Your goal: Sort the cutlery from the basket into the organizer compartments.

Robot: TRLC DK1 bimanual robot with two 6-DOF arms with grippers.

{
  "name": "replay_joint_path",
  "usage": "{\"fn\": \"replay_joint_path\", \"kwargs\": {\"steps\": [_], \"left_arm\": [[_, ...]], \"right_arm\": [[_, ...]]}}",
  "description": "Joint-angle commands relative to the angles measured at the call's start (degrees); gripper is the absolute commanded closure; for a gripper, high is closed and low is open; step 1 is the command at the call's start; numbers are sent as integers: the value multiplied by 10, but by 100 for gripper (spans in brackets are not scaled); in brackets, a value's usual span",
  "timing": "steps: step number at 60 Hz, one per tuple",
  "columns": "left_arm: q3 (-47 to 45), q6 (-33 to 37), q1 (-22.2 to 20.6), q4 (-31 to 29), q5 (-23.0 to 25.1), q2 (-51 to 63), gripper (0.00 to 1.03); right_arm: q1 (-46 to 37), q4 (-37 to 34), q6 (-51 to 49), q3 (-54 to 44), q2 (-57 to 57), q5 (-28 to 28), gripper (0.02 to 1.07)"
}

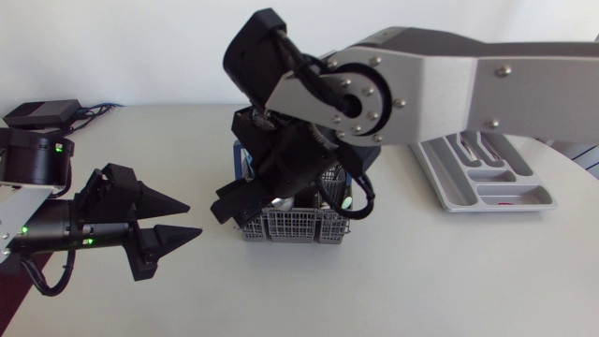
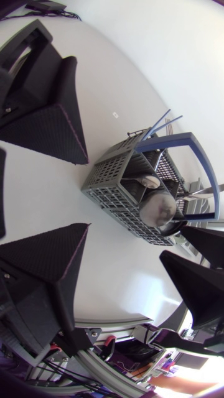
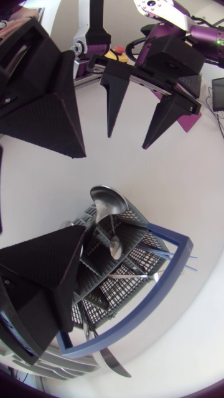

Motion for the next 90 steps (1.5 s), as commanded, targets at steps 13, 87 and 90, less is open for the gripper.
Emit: {"fn": "replay_joint_path", "kwargs": {"steps": [13, 87, 90], "left_arm": [[-39, -1, -10, 55, -13, -7, 38], [-59, -13, -53, 90, -54, -11, 38], [-59, -15, -59, 91, -60, -14, 38]], "right_arm": [[13, -6, 33, 51, 61, 0, 45], [35, 38, -1, 25, 61, 132, 101], [35, 38, -3, 23, 53, 130, 101]]}}
